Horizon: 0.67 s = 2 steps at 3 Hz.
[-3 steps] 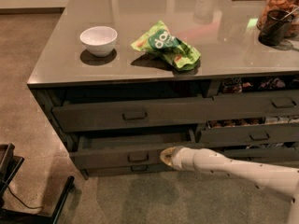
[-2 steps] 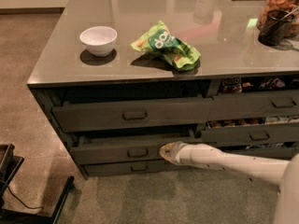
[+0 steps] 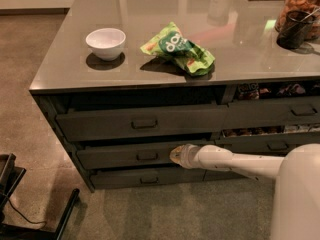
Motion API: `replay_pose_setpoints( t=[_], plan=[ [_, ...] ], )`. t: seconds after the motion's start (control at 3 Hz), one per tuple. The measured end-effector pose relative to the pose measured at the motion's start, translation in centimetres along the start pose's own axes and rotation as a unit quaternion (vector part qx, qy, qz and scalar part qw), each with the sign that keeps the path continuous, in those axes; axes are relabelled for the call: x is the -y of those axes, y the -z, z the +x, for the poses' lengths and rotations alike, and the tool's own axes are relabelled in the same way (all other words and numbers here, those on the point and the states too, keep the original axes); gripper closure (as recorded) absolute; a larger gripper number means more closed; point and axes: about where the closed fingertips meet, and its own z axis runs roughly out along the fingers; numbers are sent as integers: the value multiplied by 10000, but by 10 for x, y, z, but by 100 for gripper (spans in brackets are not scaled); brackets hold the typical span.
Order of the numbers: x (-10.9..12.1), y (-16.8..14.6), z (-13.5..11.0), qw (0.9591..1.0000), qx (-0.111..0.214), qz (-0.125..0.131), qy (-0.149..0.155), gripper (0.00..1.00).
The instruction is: Close middle drawer
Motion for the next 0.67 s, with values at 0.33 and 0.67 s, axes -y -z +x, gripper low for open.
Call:
replay_pose_setpoints(
  t=[0.33,0.67],
  plan=[
    [-5,8,-6,9999,28,-160,10,100],
    [-27,46,-14,9980,-12,-611,-145,100]
  ],
)
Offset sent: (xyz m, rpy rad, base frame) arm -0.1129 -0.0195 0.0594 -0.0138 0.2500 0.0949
